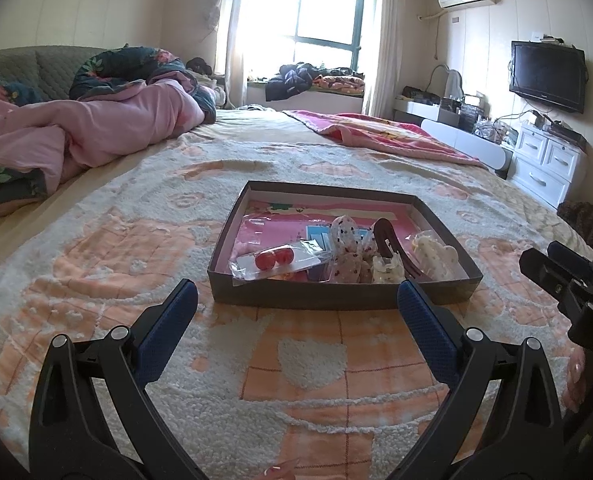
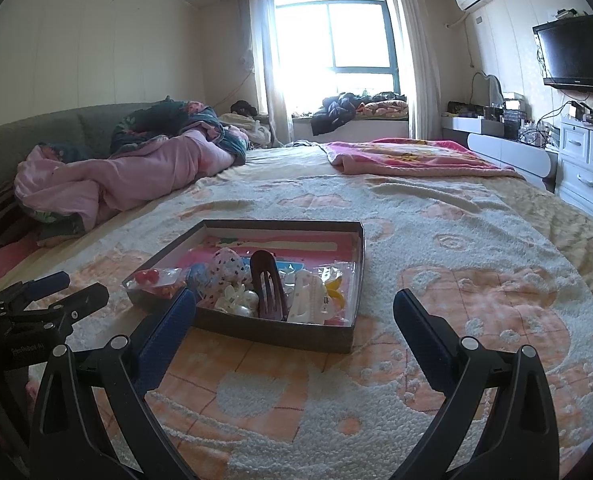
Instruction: Organize jewelry
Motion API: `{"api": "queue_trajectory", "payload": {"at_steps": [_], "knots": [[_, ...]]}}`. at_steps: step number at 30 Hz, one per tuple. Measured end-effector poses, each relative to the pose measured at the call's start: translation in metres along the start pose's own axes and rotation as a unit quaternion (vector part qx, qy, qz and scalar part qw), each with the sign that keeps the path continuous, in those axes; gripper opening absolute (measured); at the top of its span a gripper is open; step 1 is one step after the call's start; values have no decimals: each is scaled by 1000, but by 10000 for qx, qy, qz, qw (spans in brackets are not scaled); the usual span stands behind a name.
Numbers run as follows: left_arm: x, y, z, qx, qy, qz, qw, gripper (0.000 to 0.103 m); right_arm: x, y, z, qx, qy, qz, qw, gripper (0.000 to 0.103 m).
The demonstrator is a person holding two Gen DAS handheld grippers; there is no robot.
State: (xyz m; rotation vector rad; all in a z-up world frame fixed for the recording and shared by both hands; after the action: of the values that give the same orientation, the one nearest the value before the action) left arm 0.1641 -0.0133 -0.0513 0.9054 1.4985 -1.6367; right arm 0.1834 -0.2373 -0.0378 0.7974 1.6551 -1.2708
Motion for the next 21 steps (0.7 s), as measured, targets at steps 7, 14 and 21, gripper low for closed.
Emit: {"api": "queue_trajectory", "payload": {"at_steps": [7, 14, 21], "knots": [[-1, 0, -1, -8, 5, 6, 10000, 92, 0, 0, 0, 20, 5, 21, 10000, 96], [-5, 0, -2, -30, 4, 30, 10000, 92, -1, 0, -1, 22, -11, 40, 10000, 96], [-4, -2, -2, -48, 18, 44, 10000, 92, -1, -1, -1, 18, -16, 42, 10000, 96]]}}
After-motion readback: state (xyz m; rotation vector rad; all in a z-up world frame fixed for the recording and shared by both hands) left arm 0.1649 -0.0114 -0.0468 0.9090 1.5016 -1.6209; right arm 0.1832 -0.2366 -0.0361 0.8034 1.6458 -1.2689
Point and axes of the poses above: each gripper's, at about its wrist camera, not at the fingertips, and y roughly the way its jaws point, z to its right, x to its underside, the point moved 3 cm from there along y, roughly the way its jaws point, and after that the axes turned 2 degrees about -x, right-handed, at the moved point
